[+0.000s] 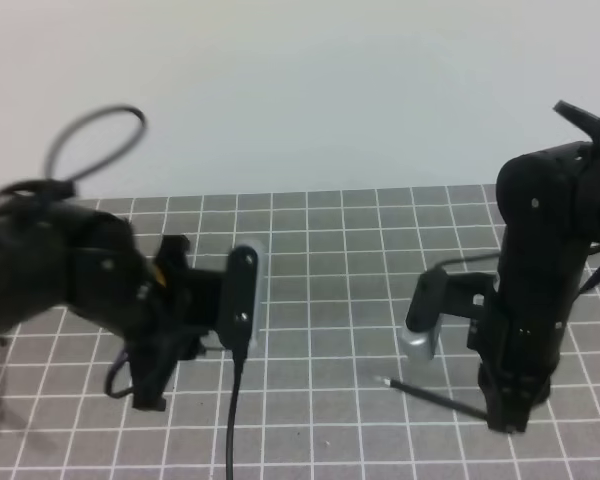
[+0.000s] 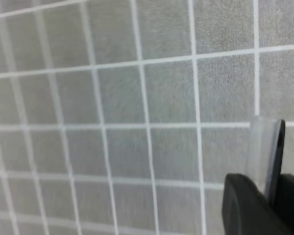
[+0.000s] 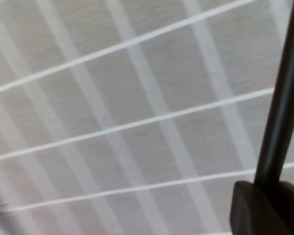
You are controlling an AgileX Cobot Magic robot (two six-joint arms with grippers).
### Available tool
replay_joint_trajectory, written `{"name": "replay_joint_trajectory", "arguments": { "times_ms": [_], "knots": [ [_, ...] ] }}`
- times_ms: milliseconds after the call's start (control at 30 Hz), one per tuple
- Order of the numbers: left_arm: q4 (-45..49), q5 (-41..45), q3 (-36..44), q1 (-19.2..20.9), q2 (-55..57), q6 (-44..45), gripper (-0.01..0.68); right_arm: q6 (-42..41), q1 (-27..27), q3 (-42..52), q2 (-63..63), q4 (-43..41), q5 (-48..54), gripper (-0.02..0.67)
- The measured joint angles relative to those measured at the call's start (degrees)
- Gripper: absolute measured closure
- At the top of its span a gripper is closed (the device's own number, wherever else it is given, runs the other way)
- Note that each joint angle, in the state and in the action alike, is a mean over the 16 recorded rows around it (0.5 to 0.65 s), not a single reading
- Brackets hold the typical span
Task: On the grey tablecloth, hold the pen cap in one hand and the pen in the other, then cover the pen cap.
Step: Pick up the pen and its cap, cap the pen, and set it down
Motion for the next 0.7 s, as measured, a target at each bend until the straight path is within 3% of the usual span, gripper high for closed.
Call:
{"name": "replay_joint_trajectory", "arguments": {
  "times_ms": [367,700],
  "knots": [
    [-1.2,0.3,3.1,0.0,-17.3,-0.8,0.591,5.0,2.4,0.2,-6.3,14.5,4.4,0.622],
    [-4.0,-9.7,18.0,0.0,-32.5,7.1,0.601,11.9,7.8,5.0,-14.4,18.2,4.2,0.644]
  ]
}}
